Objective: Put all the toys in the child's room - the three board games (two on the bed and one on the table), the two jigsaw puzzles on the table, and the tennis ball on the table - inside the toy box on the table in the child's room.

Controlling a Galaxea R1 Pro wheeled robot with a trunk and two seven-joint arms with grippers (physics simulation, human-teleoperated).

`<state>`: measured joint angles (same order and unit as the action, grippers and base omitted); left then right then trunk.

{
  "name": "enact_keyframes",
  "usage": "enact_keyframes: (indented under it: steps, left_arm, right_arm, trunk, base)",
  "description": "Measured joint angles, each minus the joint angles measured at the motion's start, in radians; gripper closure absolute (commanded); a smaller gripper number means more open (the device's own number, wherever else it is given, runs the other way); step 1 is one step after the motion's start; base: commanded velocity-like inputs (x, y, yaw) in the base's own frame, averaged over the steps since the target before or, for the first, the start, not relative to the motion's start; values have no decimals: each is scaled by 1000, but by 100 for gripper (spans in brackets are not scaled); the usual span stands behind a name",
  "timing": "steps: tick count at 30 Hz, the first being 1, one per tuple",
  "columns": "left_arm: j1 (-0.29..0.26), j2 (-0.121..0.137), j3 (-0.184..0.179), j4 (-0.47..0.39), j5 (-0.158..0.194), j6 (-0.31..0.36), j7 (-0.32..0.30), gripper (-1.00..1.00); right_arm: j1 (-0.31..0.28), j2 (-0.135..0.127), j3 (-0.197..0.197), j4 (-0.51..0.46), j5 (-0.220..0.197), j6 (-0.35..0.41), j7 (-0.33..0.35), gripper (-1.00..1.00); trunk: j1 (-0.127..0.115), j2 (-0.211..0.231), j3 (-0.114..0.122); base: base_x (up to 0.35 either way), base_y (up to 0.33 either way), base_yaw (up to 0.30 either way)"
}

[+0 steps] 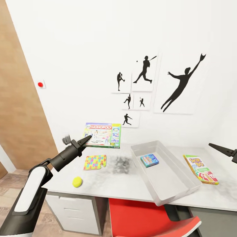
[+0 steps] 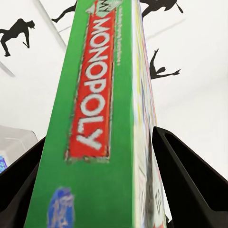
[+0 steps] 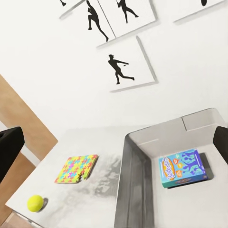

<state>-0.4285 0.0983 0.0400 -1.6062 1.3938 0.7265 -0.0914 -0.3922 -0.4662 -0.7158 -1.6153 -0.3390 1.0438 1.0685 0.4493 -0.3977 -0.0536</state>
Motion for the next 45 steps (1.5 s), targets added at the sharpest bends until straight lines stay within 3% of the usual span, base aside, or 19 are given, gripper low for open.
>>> enact_keyframes:
  steps: [14, 45]
  left_arm:
    - [0, 0, 0, 0, 1, 0, -1, 100]
    - [0, 0, 0, 0, 0, 0, 0, 100]
  right_arm:
    - [0, 0, -1, 0, 0, 0, 0, -100]
    - [-1, 0, 0, 0, 0, 0, 0, -100]
  trunk:
    - [0, 0, 0]
    - [0, 0, 0]
  base:
    - [29, 0, -113]
    - [43, 0, -26]
